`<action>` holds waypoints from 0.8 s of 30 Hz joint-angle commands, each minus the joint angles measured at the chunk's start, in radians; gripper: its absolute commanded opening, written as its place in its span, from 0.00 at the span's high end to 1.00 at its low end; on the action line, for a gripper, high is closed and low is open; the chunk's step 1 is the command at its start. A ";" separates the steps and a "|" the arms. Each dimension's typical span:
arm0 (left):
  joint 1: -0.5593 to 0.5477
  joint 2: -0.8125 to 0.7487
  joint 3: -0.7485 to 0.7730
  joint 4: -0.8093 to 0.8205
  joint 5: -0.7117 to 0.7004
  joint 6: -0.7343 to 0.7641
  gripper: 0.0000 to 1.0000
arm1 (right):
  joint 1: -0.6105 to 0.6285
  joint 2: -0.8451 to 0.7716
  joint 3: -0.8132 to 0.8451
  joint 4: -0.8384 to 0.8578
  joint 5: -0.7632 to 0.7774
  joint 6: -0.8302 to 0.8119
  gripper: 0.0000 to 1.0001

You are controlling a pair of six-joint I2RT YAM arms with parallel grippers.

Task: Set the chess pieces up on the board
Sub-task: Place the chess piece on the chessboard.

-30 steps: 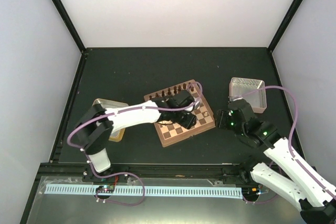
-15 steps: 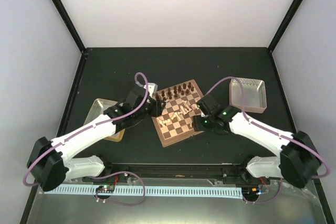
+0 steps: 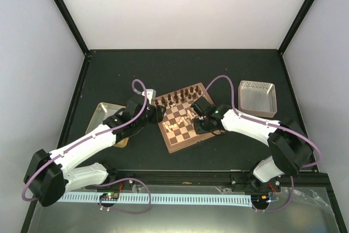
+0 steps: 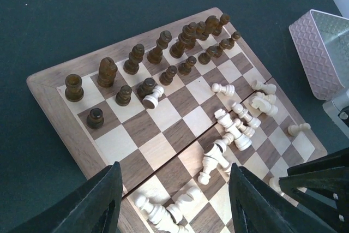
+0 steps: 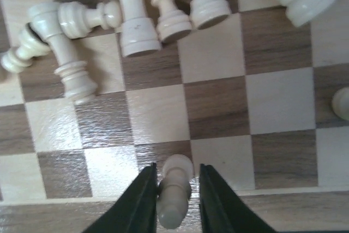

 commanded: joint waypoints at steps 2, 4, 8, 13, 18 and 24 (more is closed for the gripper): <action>0.010 0.002 0.003 0.028 0.010 -0.008 0.46 | 0.009 0.012 0.028 -0.050 0.129 0.019 0.81; 0.010 0.007 0.003 0.027 0.016 -0.008 0.46 | 0.009 0.010 0.026 -0.064 0.147 0.024 0.82; 0.010 0.014 0.004 0.031 0.023 -0.010 0.46 | 0.009 0.001 0.009 -0.062 0.149 0.026 0.83; 0.010 0.026 0.006 0.033 0.034 -0.012 0.46 | 0.008 0.005 0.001 -0.052 0.156 0.026 0.83; 0.010 0.028 0.005 0.031 0.039 -0.015 0.46 | 0.009 0.002 0.006 -0.060 0.155 0.027 0.76; 0.011 0.015 0.006 0.021 0.028 -0.012 0.46 | 0.002 -0.081 0.066 -0.060 0.126 0.003 0.57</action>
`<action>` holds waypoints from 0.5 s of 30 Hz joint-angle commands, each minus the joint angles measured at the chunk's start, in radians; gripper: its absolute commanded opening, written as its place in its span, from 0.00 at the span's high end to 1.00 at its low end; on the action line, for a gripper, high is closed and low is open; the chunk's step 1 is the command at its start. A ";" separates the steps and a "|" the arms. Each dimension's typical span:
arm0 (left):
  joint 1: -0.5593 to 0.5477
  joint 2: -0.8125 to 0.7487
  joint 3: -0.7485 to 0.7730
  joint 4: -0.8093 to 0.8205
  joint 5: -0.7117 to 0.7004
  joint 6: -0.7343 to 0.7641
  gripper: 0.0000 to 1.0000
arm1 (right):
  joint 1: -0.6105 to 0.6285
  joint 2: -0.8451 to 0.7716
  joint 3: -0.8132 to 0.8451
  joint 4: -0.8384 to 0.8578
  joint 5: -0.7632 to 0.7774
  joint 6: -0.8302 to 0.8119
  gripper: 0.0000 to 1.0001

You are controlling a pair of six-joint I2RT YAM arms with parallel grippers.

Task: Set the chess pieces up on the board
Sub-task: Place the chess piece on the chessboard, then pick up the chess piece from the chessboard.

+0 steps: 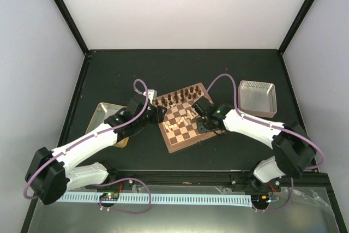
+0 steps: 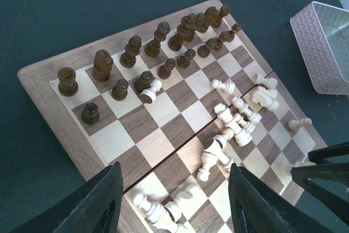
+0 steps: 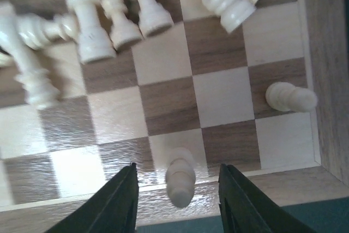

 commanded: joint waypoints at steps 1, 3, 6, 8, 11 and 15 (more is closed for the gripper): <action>0.006 -0.015 0.006 0.009 -0.002 -0.011 0.45 | -0.009 -0.080 0.078 0.007 0.007 -0.023 0.56; 0.007 -0.024 0.003 0.007 -0.013 -0.012 0.45 | -0.025 -0.071 0.111 0.024 0.007 -0.046 0.54; 0.012 -0.044 -0.005 0.002 -0.024 -0.012 0.44 | -0.054 -0.007 0.166 0.050 -0.004 -0.090 0.54; 0.019 -0.058 -0.011 -0.003 -0.027 -0.014 0.44 | -0.069 0.048 0.209 0.068 -0.022 -0.124 0.55; 0.031 -0.080 -0.028 -0.007 -0.029 -0.017 0.43 | -0.088 0.122 0.260 0.100 -0.028 -0.165 0.58; 0.045 -0.106 -0.051 -0.001 -0.028 -0.025 0.43 | -0.107 0.224 0.335 0.120 -0.045 -0.216 0.62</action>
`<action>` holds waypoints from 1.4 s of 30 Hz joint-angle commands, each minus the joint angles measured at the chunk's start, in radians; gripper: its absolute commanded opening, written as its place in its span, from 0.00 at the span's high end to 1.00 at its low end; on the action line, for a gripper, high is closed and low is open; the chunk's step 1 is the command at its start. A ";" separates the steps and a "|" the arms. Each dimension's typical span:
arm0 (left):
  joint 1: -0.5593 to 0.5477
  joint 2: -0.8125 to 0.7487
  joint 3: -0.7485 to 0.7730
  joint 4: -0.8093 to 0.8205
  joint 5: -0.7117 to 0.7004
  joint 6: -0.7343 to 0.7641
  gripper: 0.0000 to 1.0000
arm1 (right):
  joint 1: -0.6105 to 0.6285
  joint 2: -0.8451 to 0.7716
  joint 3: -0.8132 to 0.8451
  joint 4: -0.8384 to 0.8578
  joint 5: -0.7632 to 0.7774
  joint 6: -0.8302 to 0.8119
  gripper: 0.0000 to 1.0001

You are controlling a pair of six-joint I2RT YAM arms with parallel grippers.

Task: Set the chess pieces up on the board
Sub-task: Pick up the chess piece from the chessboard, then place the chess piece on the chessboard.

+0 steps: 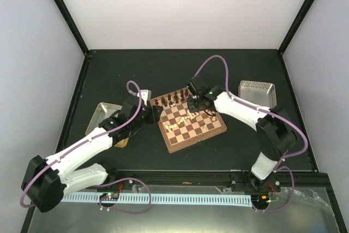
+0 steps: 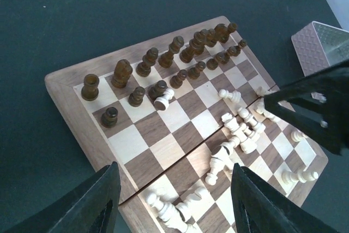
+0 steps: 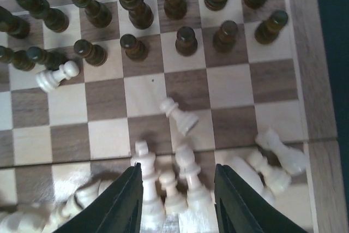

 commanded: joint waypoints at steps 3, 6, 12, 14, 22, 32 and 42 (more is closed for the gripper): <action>0.024 -0.040 -0.026 0.005 -0.010 -0.017 0.44 | -0.028 0.142 0.101 0.038 -0.031 -0.100 0.63; 0.029 -0.041 -0.029 0.003 -0.005 -0.017 0.44 | -0.032 0.194 0.126 0.040 -0.028 -0.114 0.64; 0.036 -0.035 -0.031 0.009 0.017 -0.019 0.45 | -0.035 0.252 0.155 0.031 -0.013 -0.127 0.69; 0.036 -0.032 -0.031 0.010 0.021 -0.019 0.45 | -0.037 0.263 0.155 0.030 -0.009 -0.130 0.70; 0.038 -0.029 -0.030 0.011 0.038 -0.020 0.45 | -0.039 0.303 0.152 0.033 -0.004 -0.148 0.73; 0.038 -0.042 -0.024 0.046 0.128 0.006 0.45 | -0.040 0.171 0.079 0.146 -0.016 -0.193 0.87; 0.061 -0.124 0.022 0.195 0.430 -0.116 0.32 | -0.024 -0.249 -0.208 0.476 -0.378 -0.300 0.86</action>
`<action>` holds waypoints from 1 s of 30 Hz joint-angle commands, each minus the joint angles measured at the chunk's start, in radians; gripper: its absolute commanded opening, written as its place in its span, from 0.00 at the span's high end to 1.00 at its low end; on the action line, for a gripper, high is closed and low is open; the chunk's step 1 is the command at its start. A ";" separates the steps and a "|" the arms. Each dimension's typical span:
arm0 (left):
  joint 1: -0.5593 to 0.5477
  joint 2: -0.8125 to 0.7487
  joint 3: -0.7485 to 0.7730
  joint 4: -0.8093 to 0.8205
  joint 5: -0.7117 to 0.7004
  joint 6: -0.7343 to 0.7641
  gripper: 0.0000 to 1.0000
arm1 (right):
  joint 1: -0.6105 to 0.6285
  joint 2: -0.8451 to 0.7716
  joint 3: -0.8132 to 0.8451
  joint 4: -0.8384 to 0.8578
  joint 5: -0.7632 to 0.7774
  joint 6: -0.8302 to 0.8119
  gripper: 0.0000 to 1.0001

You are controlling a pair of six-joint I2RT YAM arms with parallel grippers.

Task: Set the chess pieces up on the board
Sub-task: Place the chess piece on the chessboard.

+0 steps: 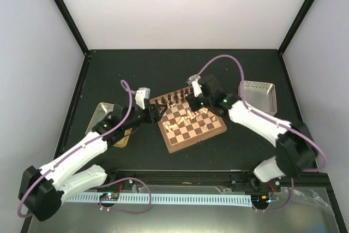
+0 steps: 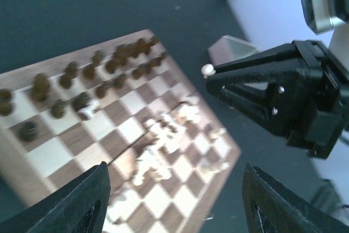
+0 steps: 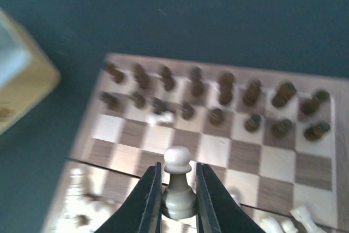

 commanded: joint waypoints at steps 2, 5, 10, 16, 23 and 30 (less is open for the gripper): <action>0.021 -0.026 0.113 0.117 0.314 -0.100 0.31 | 0.024 -0.214 -0.147 0.257 -0.264 -0.088 0.86; 0.022 -0.003 0.190 0.077 0.416 -0.102 0.30 | 0.054 -0.317 -0.201 0.323 -0.332 -0.129 0.86; 0.025 0.039 0.247 0.077 0.491 -0.156 0.30 | 0.095 -0.413 -0.251 0.407 -0.370 -0.178 0.86; 0.022 0.071 0.255 0.103 0.535 -0.207 0.43 | 0.108 -0.434 -0.264 0.453 -0.399 -0.214 0.86; 0.023 0.092 0.261 0.058 0.524 -0.186 0.63 | 0.122 -0.411 -0.247 0.444 -0.408 -0.239 0.86; 0.022 0.112 0.260 0.056 0.543 -0.173 0.85 | 0.126 -0.396 -0.241 0.442 -0.393 -0.237 0.86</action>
